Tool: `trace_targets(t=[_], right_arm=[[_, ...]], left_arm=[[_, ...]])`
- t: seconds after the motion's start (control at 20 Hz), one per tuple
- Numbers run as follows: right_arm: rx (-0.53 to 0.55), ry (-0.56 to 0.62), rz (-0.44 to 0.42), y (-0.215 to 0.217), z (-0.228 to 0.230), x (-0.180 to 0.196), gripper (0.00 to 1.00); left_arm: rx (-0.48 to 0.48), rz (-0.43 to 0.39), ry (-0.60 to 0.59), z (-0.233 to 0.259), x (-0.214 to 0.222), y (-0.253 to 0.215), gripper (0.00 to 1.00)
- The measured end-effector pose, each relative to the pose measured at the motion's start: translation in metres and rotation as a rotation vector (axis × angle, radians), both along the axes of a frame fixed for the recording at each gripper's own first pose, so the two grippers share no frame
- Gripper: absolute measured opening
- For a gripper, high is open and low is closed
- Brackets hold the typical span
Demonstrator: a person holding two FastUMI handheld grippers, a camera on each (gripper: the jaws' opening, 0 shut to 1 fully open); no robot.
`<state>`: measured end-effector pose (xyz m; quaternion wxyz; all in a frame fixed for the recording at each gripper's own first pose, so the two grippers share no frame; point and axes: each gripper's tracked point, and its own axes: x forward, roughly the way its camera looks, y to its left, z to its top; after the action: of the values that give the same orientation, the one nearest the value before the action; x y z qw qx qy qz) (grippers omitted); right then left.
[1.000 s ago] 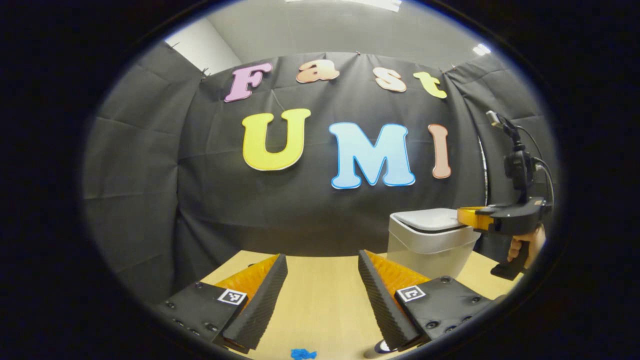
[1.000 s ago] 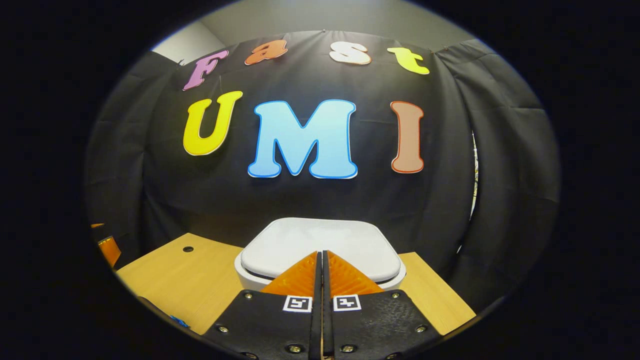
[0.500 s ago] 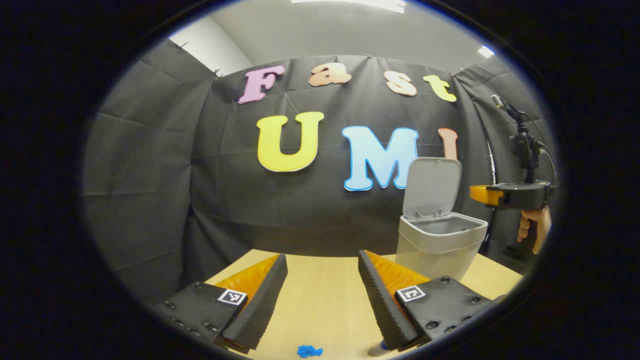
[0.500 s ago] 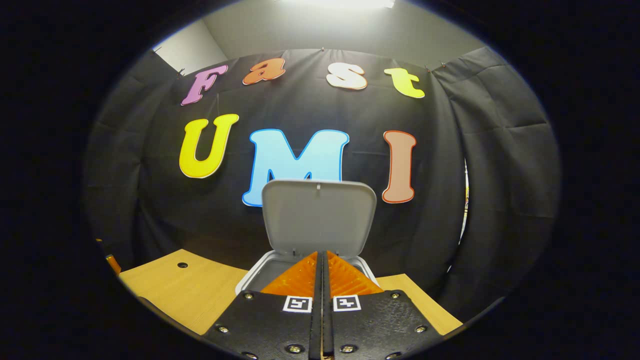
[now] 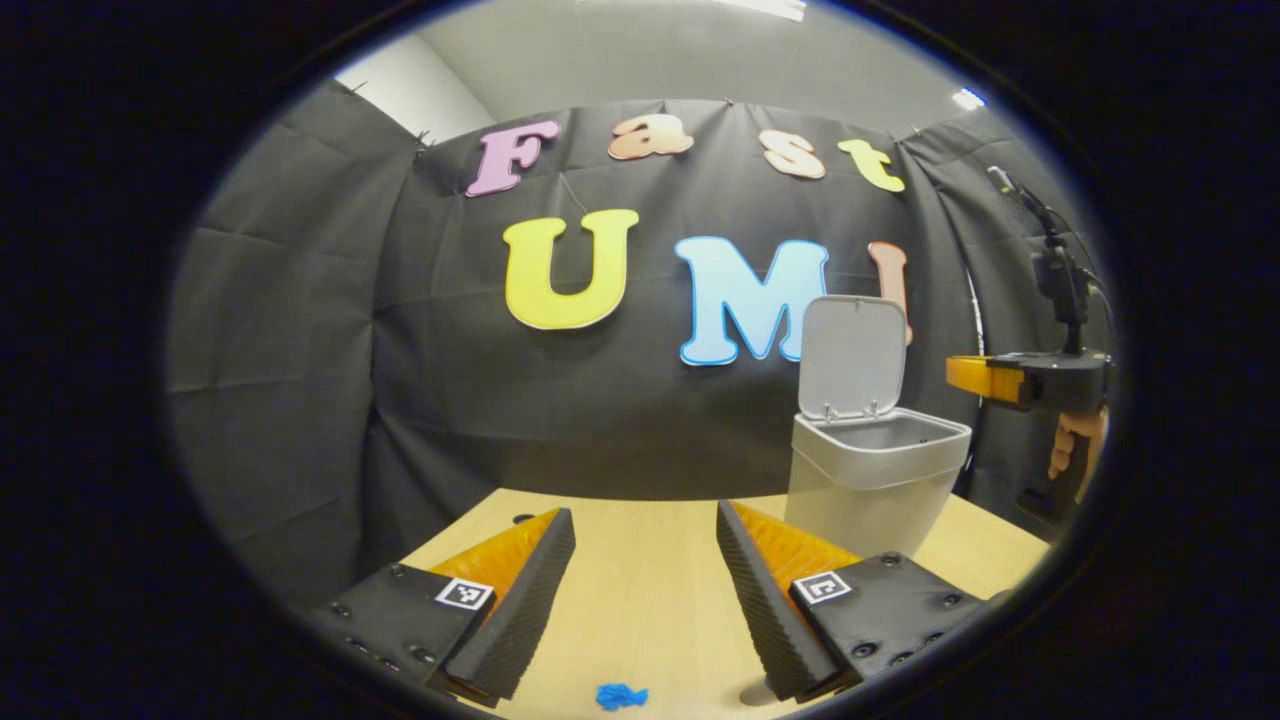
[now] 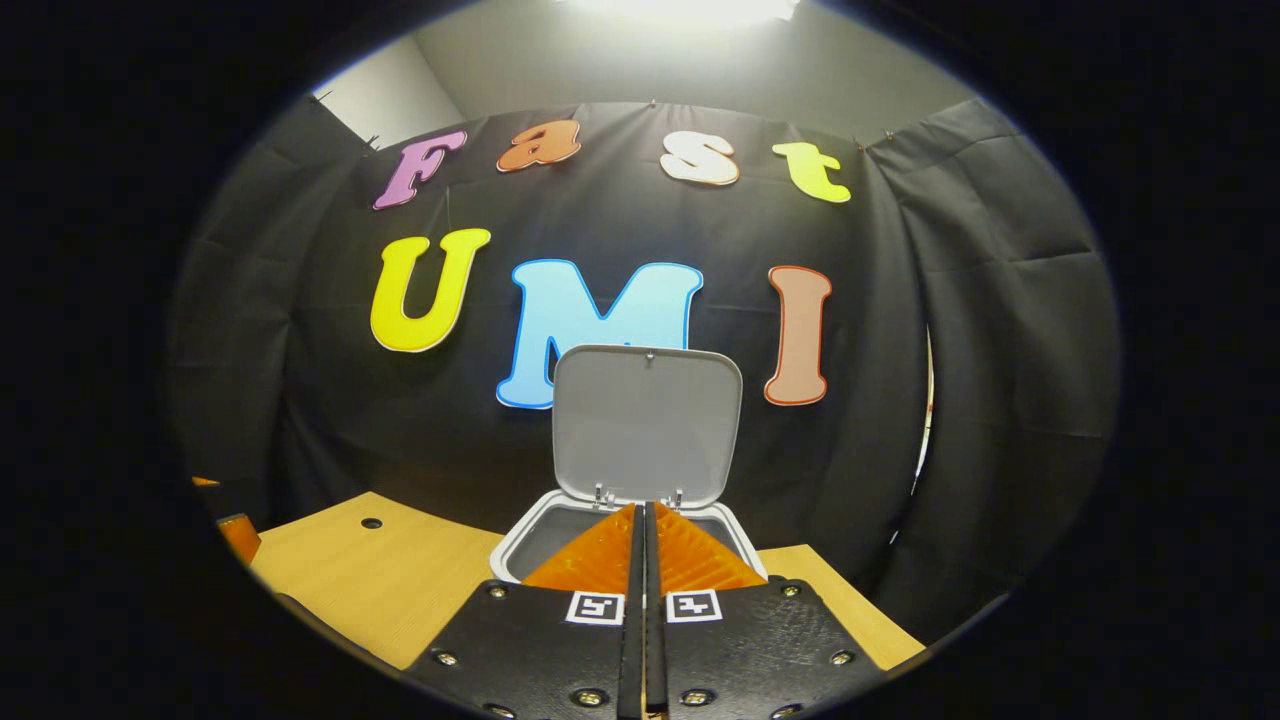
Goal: Press the lid of the desktop garbage bin to open it, pick up the crumpled paper on the desktop and throw it into the bin, then pick up the pop can on the desktop and drop it into the bin, and finally close the garbage bin lid.
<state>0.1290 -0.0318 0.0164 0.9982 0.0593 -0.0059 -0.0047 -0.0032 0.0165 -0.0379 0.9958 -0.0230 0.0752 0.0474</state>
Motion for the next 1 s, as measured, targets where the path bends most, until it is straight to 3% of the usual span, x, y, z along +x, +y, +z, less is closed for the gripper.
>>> trace_targets(t=[0.2,0.35,0.4,0.45,0.5,0.65,0.75,0.85,1.0], right_arm=[[-0.019,-0.008,-0.021,0.002,-0.004,-0.019,0.01],[-0.026,-0.022,-0.032,0.002,0.000,-0.033,0.19],[-0.024,-0.032,-0.032,0.005,0.002,-0.037,0.20],[-0.023,-0.041,-0.035,0.006,0.004,-0.041,0.34],[-0.026,-0.050,-0.033,0.006,0.005,-0.041,0.37],[-0.040,-0.060,-0.028,0.012,0.006,-0.050,0.71],[-0.031,-0.068,-0.031,0.013,0.007,-0.054,0.73],[-0.019,-0.075,-0.032,0.015,0.010,-0.057,0.88],[-0.015,-0.071,-0.043,0.017,0.008,-0.058,0.94]], left_arm=[[-0.013,-0.003,0.018,-0.016,0.004,0.012,0.94],[-0.032,0.007,0.050,-0.038,-0.001,0.023,0.96],[-0.038,0.010,0.064,-0.045,-0.003,0.027,0.93],[-0.045,0.013,0.079,-0.054,-0.007,0.029,0.93],[-0.052,0.014,0.097,-0.063,-0.009,0.031,0.94],[-0.058,0.021,0.138,-0.085,-0.013,0.036,0.96],[-0.052,0.026,0.167,-0.101,-0.017,0.040,0.96],[-0.047,0.024,0.202,-0.119,-0.022,0.042,0.96],[-0.044,0.012,0.257,-0.147,-0.029,0.043,0.95]])
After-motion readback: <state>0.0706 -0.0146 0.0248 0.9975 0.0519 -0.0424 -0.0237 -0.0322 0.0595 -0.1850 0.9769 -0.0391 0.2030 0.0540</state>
